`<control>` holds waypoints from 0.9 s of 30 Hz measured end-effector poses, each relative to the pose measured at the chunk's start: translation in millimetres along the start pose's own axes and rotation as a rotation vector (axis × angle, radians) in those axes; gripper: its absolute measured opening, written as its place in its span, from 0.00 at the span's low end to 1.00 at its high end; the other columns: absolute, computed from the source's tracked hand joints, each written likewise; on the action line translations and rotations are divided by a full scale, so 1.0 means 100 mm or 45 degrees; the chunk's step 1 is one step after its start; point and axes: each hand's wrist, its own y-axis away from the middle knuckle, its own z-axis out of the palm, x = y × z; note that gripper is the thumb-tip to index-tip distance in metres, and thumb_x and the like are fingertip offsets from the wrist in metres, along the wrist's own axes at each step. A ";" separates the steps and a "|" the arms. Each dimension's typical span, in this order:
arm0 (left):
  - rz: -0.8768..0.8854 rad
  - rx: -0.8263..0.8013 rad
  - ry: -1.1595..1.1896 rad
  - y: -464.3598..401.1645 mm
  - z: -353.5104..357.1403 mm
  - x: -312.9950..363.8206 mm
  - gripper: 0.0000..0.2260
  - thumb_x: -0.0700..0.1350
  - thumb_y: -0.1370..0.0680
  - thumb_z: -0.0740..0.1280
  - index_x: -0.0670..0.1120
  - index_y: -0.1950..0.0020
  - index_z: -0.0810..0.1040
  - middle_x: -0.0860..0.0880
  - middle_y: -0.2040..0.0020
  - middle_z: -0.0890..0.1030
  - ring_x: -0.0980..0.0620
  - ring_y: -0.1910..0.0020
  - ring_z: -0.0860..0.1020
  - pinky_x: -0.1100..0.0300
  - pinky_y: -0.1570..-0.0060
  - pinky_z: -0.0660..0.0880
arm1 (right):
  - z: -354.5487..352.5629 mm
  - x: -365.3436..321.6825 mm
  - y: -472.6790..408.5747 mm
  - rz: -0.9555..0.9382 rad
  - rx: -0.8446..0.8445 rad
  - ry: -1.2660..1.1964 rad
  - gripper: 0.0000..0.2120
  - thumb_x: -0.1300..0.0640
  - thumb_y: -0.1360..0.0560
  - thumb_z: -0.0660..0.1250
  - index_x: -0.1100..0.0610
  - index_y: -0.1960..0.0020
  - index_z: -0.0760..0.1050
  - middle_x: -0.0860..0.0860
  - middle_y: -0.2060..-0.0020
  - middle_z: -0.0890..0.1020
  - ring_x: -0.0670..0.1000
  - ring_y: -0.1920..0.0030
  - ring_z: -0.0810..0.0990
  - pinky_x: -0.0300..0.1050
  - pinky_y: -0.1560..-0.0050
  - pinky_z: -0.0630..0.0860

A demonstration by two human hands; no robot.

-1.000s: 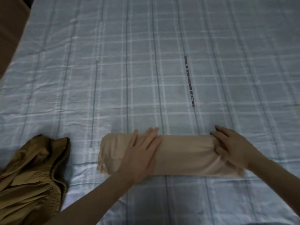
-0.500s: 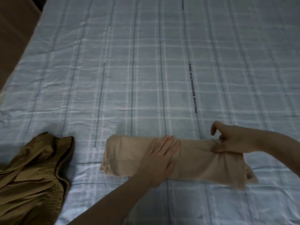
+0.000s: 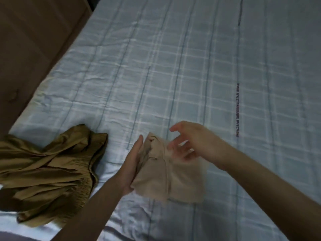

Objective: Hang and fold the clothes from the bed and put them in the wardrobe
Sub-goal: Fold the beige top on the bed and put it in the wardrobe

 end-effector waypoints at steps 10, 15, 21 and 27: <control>0.479 0.440 -1.525 -0.25 -0.45 -0.07 0.20 0.52 0.27 0.67 0.56 0.36 0.69 0.57 0.48 0.78 0.56 0.49 0.78 0.63 0.55 0.72 | 0.32 1.44 -0.24 -0.835 0.263 1.459 0.21 0.48 0.23 0.58 0.50 0.30 0.69 0.52 0.24 0.62 0.52 0.24 0.59 0.59 0.26 0.54; 1.289 0.464 -2.102 -0.24 -0.36 -0.27 0.21 0.44 0.22 0.59 0.43 0.29 0.70 0.43 0.30 0.70 0.46 0.32 0.69 0.52 0.34 0.66 | 0.48 1.52 -0.37 -0.801 0.263 1.520 0.22 0.46 0.21 0.55 0.49 0.28 0.67 0.50 0.24 0.62 0.49 0.23 0.56 0.57 0.26 0.54; 1.171 0.178 -2.490 -0.57 -0.39 -0.39 0.21 0.51 0.16 0.51 0.50 0.23 0.63 0.49 0.22 0.61 0.51 0.21 0.54 0.47 0.24 0.47 | 0.42 1.54 -0.37 -0.740 0.552 1.082 0.22 0.54 0.22 0.54 0.59 0.30 0.68 0.54 0.26 0.64 0.53 0.25 0.60 0.58 0.24 0.52; 1.157 0.256 -2.449 -0.68 -0.57 -0.61 0.21 0.51 0.16 0.52 0.51 0.23 0.64 0.50 0.23 0.63 0.49 0.22 0.58 0.44 0.25 0.53 | 0.24 1.79 -0.52 -0.518 0.597 1.162 0.26 0.50 0.20 0.50 0.58 0.24 0.60 0.52 0.23 0.60 0.49 0.23 0.55 0.50 0.23 0.45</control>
